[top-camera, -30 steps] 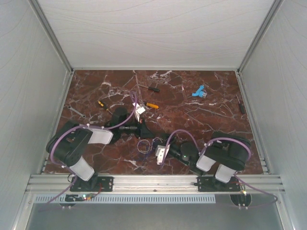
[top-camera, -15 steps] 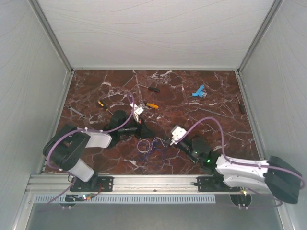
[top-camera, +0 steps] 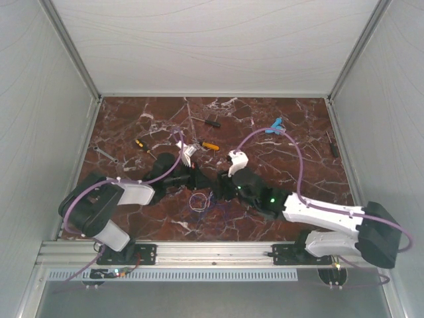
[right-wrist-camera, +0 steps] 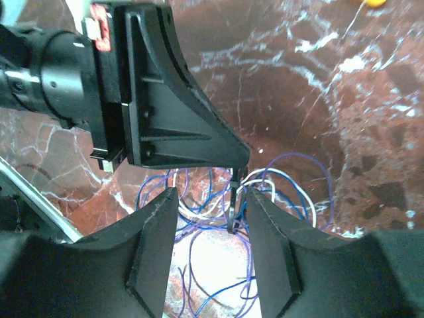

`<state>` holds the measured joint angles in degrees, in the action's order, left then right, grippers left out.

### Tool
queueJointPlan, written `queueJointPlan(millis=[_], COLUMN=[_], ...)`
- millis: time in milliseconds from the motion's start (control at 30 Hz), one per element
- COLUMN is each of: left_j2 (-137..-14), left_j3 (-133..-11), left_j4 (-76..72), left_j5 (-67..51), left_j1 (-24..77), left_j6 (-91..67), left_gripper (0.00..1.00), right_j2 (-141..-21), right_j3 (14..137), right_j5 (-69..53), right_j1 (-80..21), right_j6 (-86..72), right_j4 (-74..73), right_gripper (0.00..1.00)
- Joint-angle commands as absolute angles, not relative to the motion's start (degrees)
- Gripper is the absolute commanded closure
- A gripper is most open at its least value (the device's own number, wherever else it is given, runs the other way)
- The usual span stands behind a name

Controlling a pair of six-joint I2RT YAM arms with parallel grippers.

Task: Zip-tie the wires
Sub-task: Tie the cable at the center of the board.

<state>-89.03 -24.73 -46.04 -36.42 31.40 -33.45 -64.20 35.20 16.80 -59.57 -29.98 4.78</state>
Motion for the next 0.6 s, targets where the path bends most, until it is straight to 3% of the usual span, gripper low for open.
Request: queueJointPlan(millis=[0, 567], left_j2=[-86.9, -85.8], left_j3=[-26.1, -26.7], left_j4=[-44.8, -43.2], left_j5=[-33.6, -33.0], left_j1=[31.8, 31.8], left_j6=[-34.7, -34.9], left_gripper=[1.0, 1.0], right_j2=[-70.2, -78.7], right_j3=[40.1, 41.2], right_j5=[13.9, 18.8], right_j1=[-59.6, -59.9], right_j6=[-36.7, -34.7], right_j4=[-1.6, 4.8], right_gripper=[0.58, 0.68])
